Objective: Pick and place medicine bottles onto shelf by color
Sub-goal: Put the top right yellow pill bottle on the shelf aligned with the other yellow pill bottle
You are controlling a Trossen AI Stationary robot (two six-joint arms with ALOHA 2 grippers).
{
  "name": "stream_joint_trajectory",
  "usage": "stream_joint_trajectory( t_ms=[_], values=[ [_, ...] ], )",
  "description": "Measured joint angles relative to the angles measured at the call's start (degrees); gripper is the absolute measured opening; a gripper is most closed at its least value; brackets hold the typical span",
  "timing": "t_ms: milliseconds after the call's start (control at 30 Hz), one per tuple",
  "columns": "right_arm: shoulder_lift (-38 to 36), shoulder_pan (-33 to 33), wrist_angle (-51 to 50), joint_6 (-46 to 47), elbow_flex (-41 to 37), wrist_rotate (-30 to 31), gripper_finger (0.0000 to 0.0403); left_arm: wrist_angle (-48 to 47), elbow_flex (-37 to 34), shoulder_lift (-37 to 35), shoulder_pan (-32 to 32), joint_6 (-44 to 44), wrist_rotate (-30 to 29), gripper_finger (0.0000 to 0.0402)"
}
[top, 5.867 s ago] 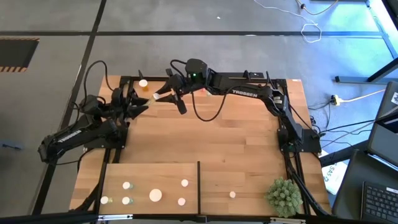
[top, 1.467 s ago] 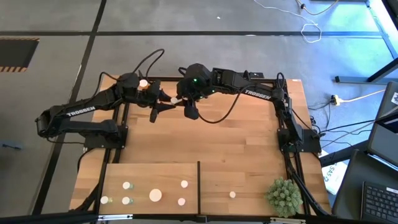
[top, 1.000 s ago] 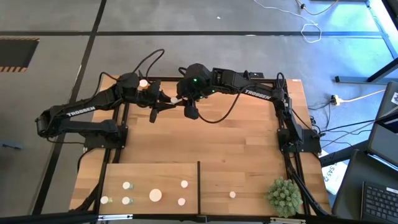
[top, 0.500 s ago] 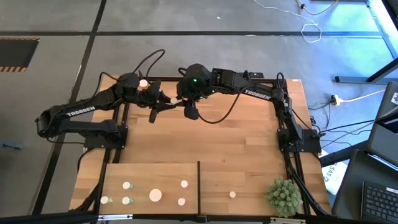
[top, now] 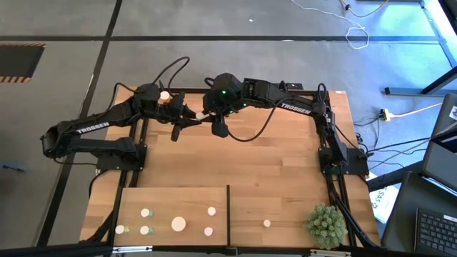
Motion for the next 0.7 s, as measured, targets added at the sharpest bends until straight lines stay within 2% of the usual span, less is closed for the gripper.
stream_joint_trajectory(
  t_ms=[333, 567, 700],
  values=[
    [0.0, -0.02, -0.02, -1.39, 0.0, 0.04, 0.0116, 0.0, 0.0, 0.0, 0.0, 0.04, 0.02, 0.0073],
    [0.0, -0.1, -0.25, -2.93, 0.0, -0.31, 0.0077, -0.02, 0.0, 0.0, 0.0, 0.33, 0.04, 0.0073],
    [0.0, -0.25, 0.06, -2.93, 0.0, -0.09, 0.0079, -0.1, 0.0, -0.09, 0.02, 0.18, 0.01, 0.0073]
  ],
)
